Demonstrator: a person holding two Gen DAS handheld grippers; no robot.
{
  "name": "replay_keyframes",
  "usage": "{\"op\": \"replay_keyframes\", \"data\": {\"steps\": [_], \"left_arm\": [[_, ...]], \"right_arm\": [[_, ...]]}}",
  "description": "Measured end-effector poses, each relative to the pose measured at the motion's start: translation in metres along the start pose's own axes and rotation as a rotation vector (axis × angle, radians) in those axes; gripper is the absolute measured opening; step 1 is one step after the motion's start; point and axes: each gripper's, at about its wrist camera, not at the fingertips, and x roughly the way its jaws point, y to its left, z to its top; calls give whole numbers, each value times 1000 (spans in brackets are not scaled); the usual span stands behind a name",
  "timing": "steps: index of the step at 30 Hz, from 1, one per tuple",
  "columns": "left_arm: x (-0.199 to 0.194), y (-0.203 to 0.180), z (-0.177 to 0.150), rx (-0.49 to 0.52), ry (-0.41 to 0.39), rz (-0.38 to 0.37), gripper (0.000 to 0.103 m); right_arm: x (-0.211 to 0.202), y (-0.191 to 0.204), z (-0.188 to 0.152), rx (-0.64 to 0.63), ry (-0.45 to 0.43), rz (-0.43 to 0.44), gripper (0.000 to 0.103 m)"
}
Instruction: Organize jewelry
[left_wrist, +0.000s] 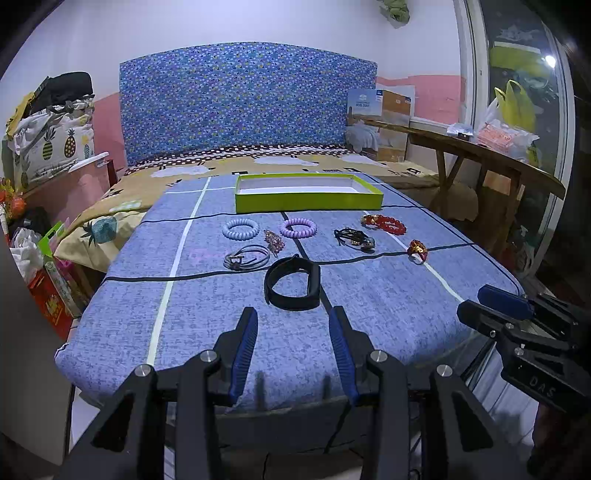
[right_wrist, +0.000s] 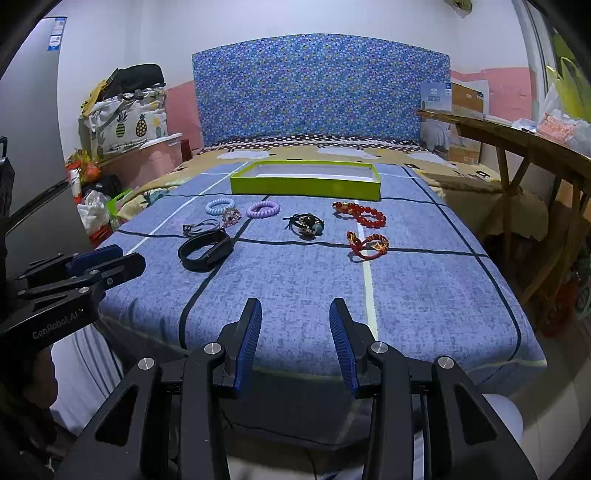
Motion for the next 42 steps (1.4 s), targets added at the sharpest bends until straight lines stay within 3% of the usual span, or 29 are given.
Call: {"op": "replay_keyframes", "data": {"steps": [42], "left_arm": [[0,0,1,-6,2,-7,42]], "right_arm": [[1,-1,0,-2,-1,-2,39]]}}
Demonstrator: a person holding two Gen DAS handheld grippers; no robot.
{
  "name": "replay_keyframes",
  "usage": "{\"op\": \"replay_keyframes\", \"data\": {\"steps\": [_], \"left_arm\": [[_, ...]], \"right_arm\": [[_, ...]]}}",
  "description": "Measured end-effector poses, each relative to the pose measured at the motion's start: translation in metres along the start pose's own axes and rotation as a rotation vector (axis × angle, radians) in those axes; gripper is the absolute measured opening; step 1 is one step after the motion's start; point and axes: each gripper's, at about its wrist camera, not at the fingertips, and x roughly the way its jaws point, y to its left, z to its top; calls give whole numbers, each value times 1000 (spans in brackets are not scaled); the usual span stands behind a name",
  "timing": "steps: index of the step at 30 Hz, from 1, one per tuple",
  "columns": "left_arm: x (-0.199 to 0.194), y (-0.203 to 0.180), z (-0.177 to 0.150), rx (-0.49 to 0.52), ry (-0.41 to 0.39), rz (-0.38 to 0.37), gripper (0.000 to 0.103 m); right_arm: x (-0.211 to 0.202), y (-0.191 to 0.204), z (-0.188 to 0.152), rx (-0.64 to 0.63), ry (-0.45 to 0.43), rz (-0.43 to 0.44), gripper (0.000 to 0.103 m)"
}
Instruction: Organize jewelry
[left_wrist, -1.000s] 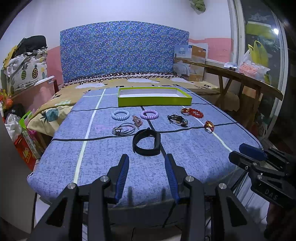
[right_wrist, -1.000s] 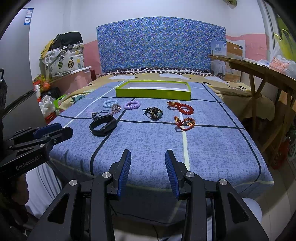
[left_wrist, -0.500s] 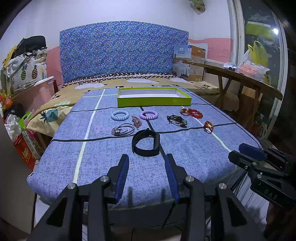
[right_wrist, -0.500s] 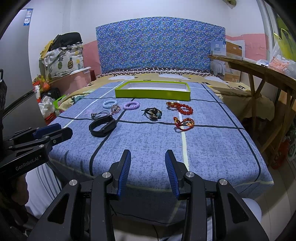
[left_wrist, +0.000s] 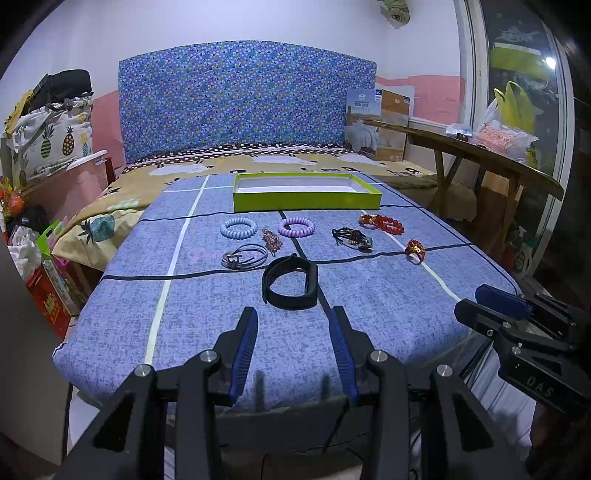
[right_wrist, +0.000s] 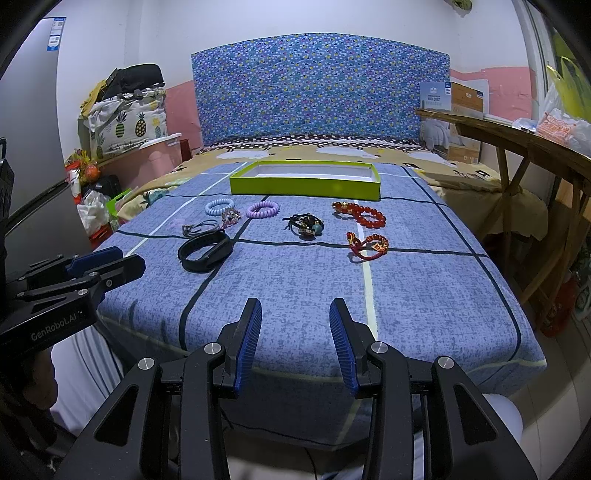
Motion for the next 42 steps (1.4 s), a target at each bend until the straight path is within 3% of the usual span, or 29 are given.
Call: {"op": "replay_keyframes", "data": {"steps": [42], "left_arm": [[6,-1,0,10,3,-18,42]], "right_arm": [[5,-2,0,4,5,0,39]]}}
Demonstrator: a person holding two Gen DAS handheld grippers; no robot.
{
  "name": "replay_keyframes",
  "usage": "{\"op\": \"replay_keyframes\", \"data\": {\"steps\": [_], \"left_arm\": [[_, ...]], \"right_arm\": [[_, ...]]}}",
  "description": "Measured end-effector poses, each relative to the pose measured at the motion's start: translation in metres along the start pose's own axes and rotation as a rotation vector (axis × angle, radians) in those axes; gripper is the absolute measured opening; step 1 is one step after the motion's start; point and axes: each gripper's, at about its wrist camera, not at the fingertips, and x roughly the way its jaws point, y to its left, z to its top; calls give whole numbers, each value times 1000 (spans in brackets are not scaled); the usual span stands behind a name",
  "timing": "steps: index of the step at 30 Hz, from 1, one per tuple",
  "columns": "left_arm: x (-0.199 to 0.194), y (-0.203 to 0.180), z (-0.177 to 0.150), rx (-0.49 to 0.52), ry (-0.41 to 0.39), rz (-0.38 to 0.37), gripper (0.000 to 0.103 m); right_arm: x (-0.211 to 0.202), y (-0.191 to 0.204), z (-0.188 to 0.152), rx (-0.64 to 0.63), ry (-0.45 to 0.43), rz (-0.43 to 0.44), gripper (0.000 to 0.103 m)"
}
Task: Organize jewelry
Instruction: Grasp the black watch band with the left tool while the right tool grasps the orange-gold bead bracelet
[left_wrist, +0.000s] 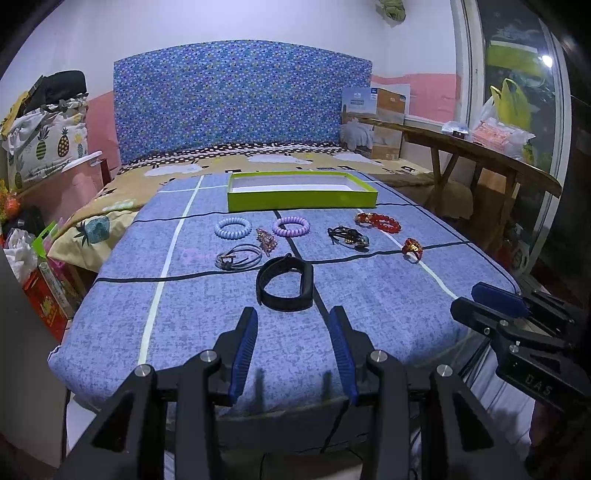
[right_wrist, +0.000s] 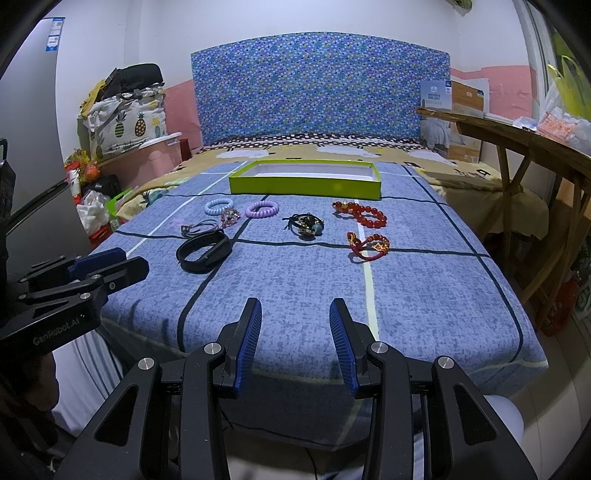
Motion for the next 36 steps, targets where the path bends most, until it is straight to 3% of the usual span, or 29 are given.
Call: {"op": "replay_keyframes", "data": {"steps": [13,22,29,36], "left_arm": [[21,8,12,-36,35,-18,42],[60,19,29,-45,97,17,42],[90,18,31,-37,184,38,42],[102,16,32,-18,227,49,21]], "right_arm": [[18,-10,8,-3,10,-8,39],[41,-28,34,1,12,-14,39],[74,-54,47,64,76,-42,39],[100,-64,54,49,142,-62,39]]}}
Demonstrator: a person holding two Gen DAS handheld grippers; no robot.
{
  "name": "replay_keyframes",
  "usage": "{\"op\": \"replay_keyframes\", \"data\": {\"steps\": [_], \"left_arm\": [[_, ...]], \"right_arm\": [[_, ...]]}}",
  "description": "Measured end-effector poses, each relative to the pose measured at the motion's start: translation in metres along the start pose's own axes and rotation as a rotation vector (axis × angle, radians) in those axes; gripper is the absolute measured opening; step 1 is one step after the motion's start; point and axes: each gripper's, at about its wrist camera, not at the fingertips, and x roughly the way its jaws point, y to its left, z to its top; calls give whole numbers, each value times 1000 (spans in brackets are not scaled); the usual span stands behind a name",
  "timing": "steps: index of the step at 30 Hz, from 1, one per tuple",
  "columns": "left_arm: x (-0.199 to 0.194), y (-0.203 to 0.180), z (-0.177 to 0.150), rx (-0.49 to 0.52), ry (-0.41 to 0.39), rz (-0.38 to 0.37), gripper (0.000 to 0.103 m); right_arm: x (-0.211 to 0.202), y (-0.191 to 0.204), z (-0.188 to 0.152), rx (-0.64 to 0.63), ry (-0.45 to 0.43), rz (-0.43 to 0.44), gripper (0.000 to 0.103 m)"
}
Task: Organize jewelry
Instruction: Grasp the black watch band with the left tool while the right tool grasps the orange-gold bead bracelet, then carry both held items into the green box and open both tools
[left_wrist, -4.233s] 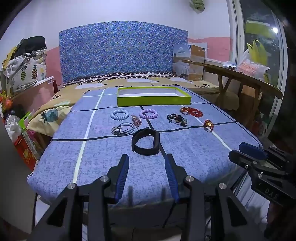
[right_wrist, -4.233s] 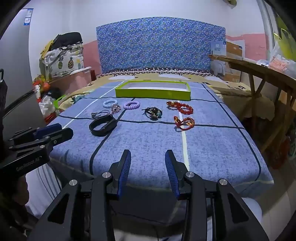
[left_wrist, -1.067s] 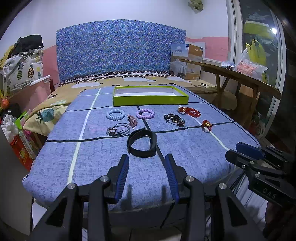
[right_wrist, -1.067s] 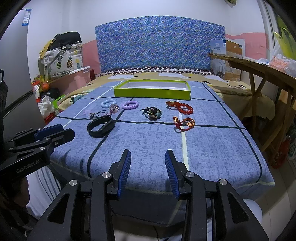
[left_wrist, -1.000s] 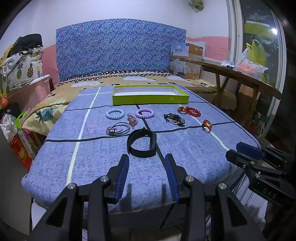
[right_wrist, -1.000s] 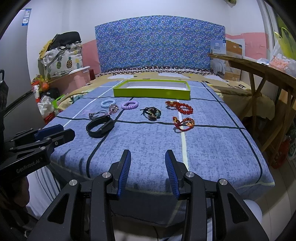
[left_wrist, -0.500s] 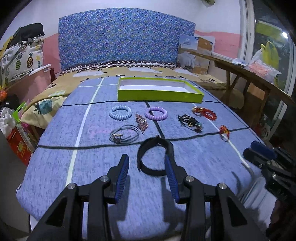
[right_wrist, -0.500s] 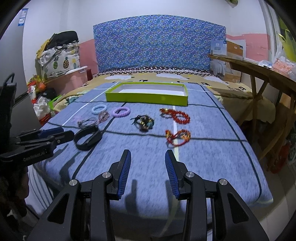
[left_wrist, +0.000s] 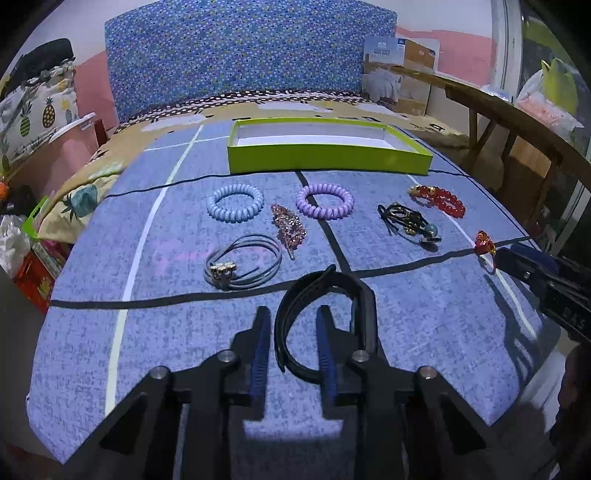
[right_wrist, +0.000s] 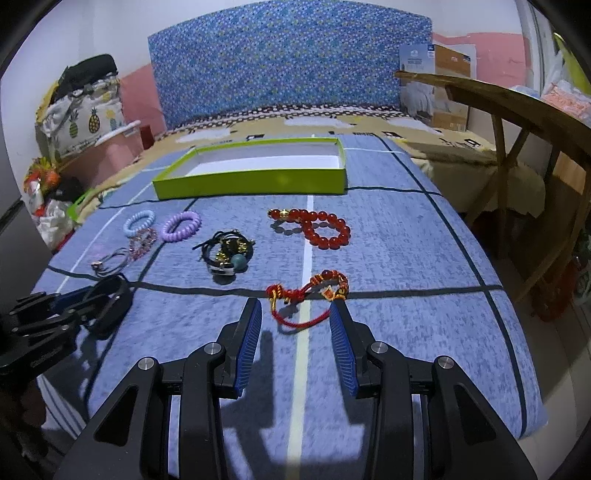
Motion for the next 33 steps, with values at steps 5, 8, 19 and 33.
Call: {"op": "replay_keyframes", "data": {"steps": [5,8,19,33], "left_arm": [[1,0,4,14,4,10,13],[0,1,5,16,4,6,13],[-5,0,17,11,-16,-54,11],[13,6,96,21,-102,-46,10]], "right_arm": [[13,4,2,-38,46,-10,39],[14,1,3,-32,46,-13,11],[-3,-2,18,-16,-13,29,5],[15,4,89,-93,-99,81,5]]}}
